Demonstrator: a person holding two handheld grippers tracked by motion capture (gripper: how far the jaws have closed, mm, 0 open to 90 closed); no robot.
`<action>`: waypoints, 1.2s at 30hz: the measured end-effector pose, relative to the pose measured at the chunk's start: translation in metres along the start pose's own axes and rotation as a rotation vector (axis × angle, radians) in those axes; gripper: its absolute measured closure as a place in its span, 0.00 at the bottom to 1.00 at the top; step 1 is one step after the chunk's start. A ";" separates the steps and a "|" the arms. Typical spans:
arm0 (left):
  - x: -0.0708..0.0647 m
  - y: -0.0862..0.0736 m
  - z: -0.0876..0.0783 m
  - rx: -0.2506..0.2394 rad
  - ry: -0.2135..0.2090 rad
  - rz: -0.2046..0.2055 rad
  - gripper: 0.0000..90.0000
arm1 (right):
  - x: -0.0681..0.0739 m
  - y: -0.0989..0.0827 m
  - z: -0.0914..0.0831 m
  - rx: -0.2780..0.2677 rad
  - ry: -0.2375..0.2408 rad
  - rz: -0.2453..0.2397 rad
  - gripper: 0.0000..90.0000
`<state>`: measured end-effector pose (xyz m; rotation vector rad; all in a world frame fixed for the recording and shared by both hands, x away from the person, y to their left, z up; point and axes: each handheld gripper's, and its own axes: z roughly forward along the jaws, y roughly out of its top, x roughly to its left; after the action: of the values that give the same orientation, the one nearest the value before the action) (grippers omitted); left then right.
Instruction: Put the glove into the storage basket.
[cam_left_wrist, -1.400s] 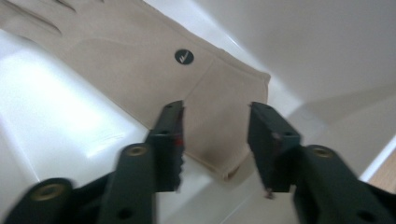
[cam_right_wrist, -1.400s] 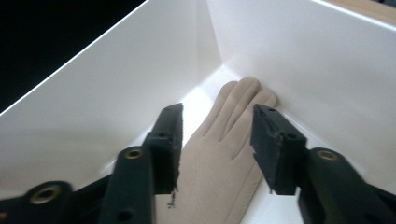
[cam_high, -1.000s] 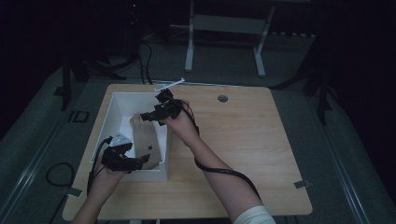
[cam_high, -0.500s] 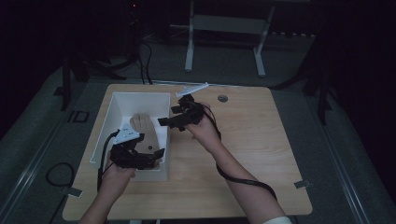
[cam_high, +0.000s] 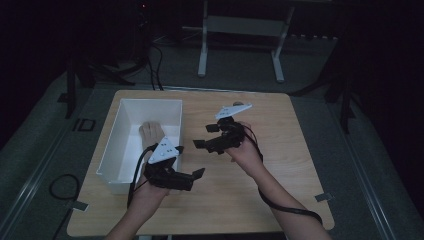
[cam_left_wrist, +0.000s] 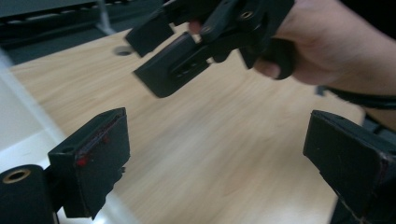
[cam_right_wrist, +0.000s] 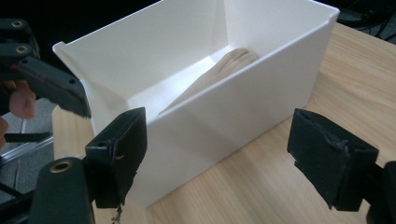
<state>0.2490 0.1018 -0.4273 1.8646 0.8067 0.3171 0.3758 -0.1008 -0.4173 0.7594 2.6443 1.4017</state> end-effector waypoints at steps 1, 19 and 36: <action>-0.003 0.000 0.003 0.000 -0.019 -0.006 0.09 | 0.000 -0.003 -0.003 -0.003 0.002 0.002 0.22; -0.034 -0.018 0.062 0.088 -0.121 0.042 0.09 | -0.019 -0.068 -0.026 -0.005 -0.016 0.017 0.23; -0.035 -0.048 0.096 0.134 -0.173 0.085 0.09 | -0.043 -0.132 -0.037 -0.008 -0.068 0.028 0.20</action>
<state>0.2574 0.0221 -0.5067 2.0245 0.6453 0.1553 0.3515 -0.2101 -0.5074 0.8305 2.5851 1.3669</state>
